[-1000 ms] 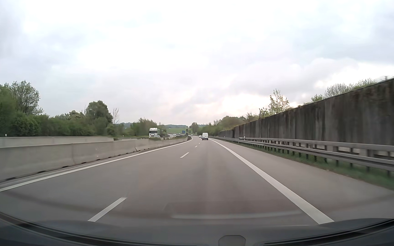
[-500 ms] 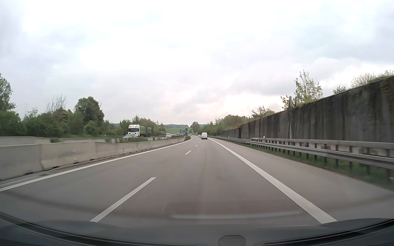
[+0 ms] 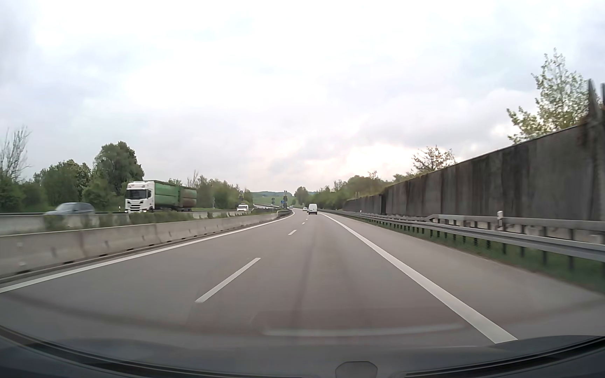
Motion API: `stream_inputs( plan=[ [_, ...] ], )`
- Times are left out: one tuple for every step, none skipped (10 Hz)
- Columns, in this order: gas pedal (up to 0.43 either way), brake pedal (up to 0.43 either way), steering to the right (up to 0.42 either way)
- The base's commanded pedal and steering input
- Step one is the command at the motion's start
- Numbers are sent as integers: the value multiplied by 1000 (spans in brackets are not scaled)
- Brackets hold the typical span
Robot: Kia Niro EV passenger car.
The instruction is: Follow the waypoints while adhering to traffic rules and regulations
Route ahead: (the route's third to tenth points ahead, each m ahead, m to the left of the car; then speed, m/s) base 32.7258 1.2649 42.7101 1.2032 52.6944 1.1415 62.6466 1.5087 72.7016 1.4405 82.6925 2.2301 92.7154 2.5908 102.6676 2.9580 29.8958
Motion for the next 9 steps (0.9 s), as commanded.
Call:
stream_inputs(
  plan=[
    [157, 0, -2],
    [157, 0, -3],
    [157, 0, -3],
    [157, 0, -3],
    [169, 0, -3],
    [220, 0, -3],
    [299, 0, -3],
    [339, 0, -3],
    [378, 0, -3]
  ],
)
